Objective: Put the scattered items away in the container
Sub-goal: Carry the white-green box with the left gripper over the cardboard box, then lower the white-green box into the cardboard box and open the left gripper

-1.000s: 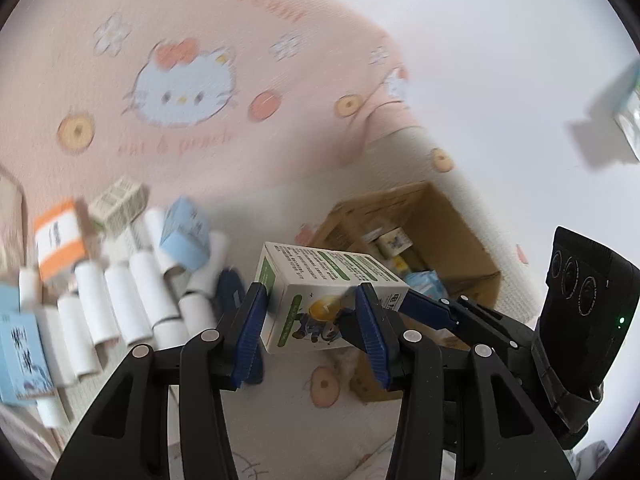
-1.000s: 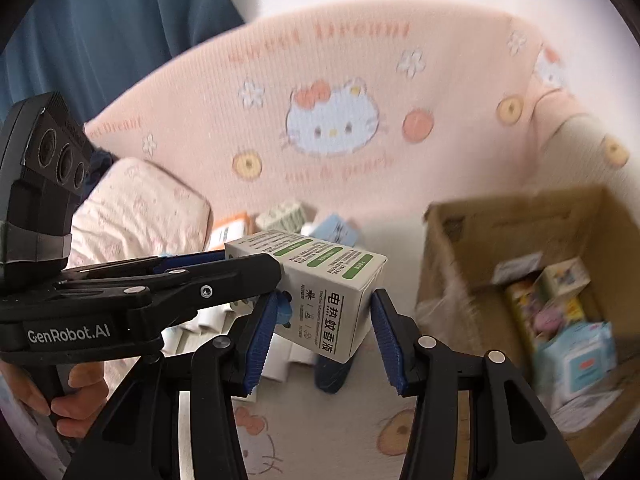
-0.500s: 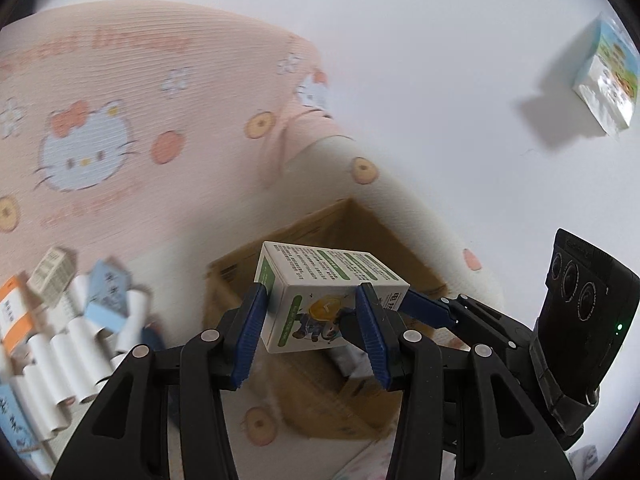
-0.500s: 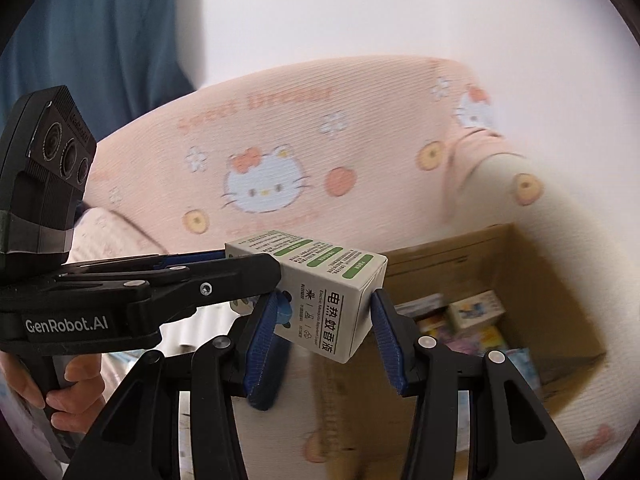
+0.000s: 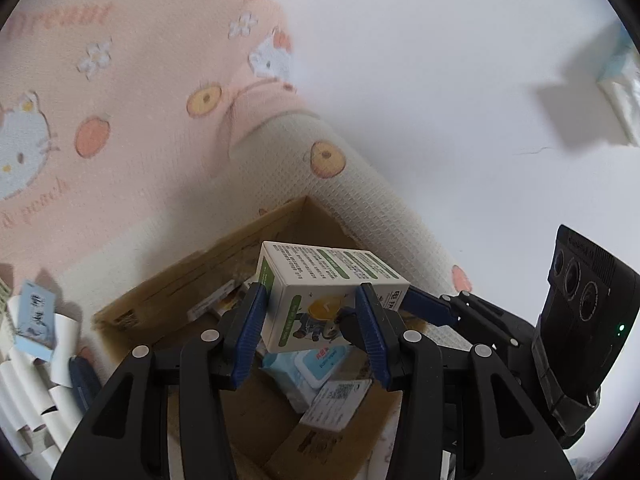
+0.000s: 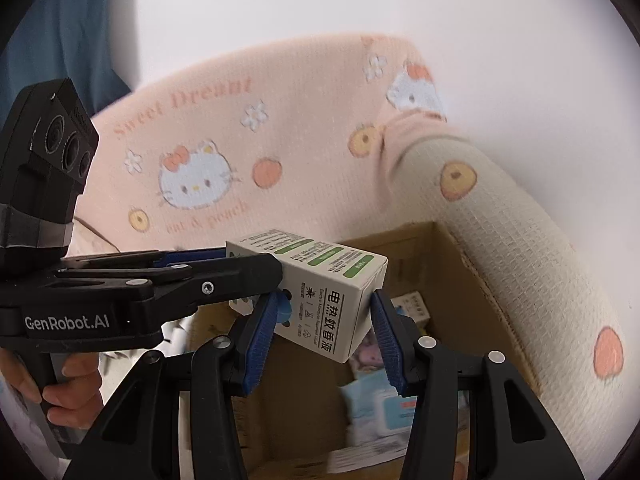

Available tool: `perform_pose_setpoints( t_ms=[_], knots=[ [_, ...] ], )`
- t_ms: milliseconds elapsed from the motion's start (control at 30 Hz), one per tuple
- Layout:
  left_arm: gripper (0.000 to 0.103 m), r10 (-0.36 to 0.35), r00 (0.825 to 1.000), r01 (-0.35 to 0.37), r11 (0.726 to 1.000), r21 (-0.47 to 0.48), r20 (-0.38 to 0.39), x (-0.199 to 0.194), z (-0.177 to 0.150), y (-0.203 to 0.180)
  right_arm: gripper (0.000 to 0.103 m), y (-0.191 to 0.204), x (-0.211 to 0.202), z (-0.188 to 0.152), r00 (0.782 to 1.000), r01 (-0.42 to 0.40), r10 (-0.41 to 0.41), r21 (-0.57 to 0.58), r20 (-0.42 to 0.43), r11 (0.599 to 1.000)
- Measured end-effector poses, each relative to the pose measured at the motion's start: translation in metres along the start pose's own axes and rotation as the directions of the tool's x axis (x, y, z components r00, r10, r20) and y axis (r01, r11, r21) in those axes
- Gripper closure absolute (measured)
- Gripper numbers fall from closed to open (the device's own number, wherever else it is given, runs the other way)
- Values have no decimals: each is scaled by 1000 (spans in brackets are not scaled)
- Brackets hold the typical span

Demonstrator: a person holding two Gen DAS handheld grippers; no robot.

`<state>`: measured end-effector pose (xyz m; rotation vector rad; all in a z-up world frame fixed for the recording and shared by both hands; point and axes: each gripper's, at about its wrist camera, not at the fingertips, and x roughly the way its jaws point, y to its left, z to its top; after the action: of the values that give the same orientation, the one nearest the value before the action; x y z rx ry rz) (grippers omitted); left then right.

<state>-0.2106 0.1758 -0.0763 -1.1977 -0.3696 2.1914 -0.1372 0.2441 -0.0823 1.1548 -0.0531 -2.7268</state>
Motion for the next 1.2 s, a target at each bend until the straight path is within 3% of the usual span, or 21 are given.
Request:
perform_pose_setpoints(
  t_ms=[367, 667, 800, 900, 1000, 1100, 1200],
  knots=[
    [53, -25, 992, 5, 986, -164, -120, 77, 1, 34, 57, -50, 66, -1, 980, -23, 18, -23, -199, 999],
    [53, -7, 984, -52, 945, -324, -179, 116, -5, 59, 57, -68, 115, 1, 933, -74, 48, -59, -356, 995],
    [53, -7, 983, -60, 930, -364, -182, 125, -8, 69, 57, -71, 129, 2, 913, -76, 31, -93, -407, 993],
    [53, -3, 982, -72, 919, -387, -189, 131, -9, 72, 57, -64, 137, 4, 907, -50, -32, -184, -419, 982],
    [53, -4, 981, -83, 895, -439, -194, 137, -12, 82, 57, -62, 149, 5, 892, -46, -55, -212, -448, 976],
    [53, -69, 976, -52, 847, -529, -206, 149, -21, 98, 57, -62, 160, 2, 876, -42, -81, -242, -475, 969],
    [53, -76, 979, -38, 842, -538, -188, 150, -22, 100, 57, -63, 165, -1, 875, -38, -92, -259, -475, 965]
  ],
)
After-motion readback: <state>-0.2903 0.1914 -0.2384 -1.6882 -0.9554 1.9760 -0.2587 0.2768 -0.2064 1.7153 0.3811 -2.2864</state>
